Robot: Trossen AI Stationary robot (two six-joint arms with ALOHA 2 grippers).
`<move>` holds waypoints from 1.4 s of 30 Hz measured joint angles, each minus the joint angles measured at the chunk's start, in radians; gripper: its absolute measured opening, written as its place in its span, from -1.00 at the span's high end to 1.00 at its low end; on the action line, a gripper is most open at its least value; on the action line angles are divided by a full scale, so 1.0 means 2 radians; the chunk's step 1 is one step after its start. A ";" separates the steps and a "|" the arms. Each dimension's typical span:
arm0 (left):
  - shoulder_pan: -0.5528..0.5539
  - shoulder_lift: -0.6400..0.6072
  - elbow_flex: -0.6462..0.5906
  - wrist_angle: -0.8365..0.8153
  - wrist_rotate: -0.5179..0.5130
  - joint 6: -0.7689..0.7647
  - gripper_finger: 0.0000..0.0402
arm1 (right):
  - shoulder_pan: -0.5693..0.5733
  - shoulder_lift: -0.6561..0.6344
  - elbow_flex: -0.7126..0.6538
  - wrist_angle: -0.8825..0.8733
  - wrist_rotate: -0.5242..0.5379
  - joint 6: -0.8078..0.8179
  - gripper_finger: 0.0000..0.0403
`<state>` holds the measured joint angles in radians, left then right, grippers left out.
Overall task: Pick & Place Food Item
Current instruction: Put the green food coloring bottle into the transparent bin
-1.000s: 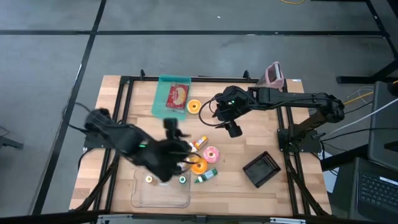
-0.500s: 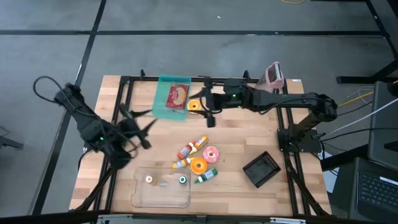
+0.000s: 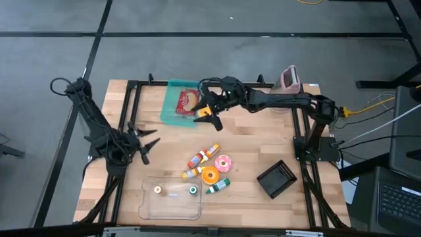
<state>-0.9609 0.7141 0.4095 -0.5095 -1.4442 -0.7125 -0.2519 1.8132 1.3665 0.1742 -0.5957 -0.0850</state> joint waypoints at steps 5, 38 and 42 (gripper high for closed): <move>0.032 0.001 -0.029 0.219 0.122 0.182 0.15 | 0.000 -0.045 0.000 -0.130 0.001 -0.039 -0.15; 0.353 0.239 -0.035 0.672 0.648 0.428 0.21 | 0.247 -0.217 -0.410 0.121 0.362 0.131 -0.15; 0.352 0.241 -0.023 0.672 0.648 0.433 0.23 | 0.263 -0.168 -0.411 0.107 0.312 0.151 -0.15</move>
<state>-0.2562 1.1957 0.3640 0.8343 -0.1474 0.1532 0.2743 1.4766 0.5453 0.3883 0.0281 0.2162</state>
